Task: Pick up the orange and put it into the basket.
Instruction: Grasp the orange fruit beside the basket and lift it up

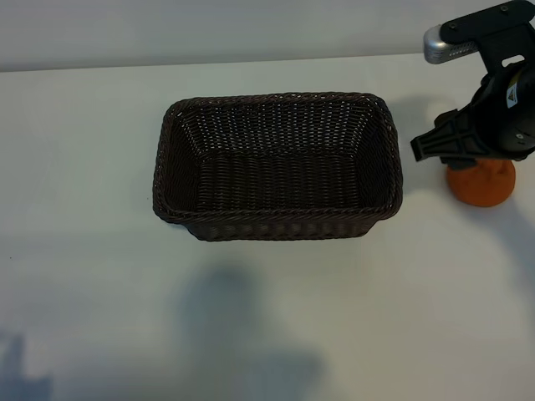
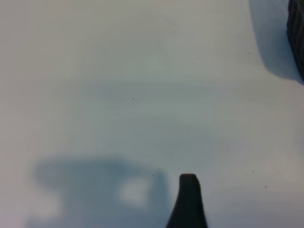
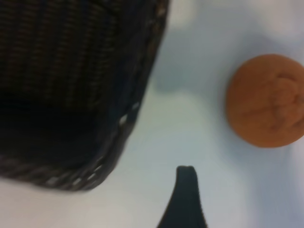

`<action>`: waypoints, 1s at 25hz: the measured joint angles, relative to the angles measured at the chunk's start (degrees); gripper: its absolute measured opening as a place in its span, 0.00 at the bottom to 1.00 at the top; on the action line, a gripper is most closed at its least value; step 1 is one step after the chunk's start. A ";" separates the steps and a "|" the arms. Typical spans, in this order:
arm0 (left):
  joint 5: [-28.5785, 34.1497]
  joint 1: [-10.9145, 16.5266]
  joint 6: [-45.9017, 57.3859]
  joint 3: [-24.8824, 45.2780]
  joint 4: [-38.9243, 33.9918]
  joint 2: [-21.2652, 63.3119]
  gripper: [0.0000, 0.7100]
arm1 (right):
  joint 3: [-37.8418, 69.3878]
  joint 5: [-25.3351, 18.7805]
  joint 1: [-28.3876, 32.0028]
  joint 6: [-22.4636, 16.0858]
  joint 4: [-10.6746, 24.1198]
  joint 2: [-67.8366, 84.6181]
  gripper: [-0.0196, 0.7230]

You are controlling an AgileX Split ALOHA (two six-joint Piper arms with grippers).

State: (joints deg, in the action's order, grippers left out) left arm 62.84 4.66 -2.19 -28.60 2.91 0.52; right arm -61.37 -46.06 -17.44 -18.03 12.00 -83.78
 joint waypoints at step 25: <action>-0.13 -0.71 0.01 0.00 0.00 0.00 0.83 | -5.50 6.76 11.24 2.15 -0.78 -18.26 0.82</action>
State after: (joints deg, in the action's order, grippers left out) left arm 62.70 3.95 -2.18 -28.60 2.91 0.52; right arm -66.87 -39.30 -6.20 -15.88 11.22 -102.04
